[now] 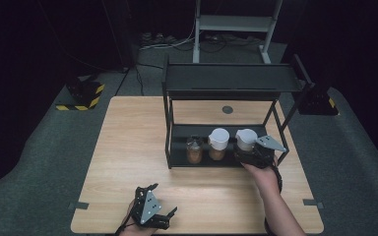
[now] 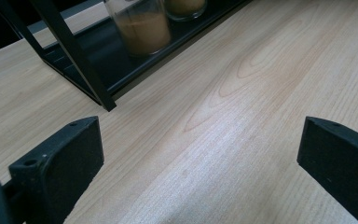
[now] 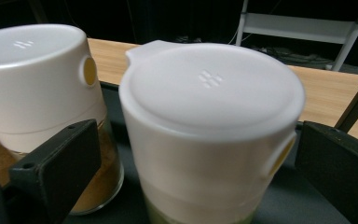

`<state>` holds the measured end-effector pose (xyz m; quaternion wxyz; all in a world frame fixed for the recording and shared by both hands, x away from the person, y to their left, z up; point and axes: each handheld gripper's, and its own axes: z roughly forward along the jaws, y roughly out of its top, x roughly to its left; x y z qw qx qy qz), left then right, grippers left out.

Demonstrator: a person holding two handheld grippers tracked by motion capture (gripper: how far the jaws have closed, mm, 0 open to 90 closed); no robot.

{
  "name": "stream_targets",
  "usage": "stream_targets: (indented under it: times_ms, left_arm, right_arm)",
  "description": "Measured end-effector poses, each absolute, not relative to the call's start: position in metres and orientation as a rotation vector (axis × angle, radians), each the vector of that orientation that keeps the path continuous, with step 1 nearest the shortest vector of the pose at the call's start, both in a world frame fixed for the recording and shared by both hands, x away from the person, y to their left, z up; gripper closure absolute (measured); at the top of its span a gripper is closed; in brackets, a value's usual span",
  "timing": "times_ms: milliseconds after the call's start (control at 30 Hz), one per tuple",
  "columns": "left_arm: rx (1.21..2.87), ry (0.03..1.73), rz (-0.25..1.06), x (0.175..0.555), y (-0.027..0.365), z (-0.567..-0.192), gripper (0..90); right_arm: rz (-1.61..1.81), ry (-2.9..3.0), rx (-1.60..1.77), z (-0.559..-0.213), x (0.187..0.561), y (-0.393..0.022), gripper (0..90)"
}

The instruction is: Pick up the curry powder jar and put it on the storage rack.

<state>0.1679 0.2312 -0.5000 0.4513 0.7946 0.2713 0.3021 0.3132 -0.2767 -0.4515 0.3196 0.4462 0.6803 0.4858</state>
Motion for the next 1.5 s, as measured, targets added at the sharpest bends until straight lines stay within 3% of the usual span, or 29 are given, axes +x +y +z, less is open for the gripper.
stream_targets:
  times_ms: [1500]
  left_arm:
    - [1.978,0.661,0.758,0.167,0.229,-0.499,0.6]
  right_arm:
    - [1.257,1.784,1.064,-0.433,0.23,-0.29,0.0]
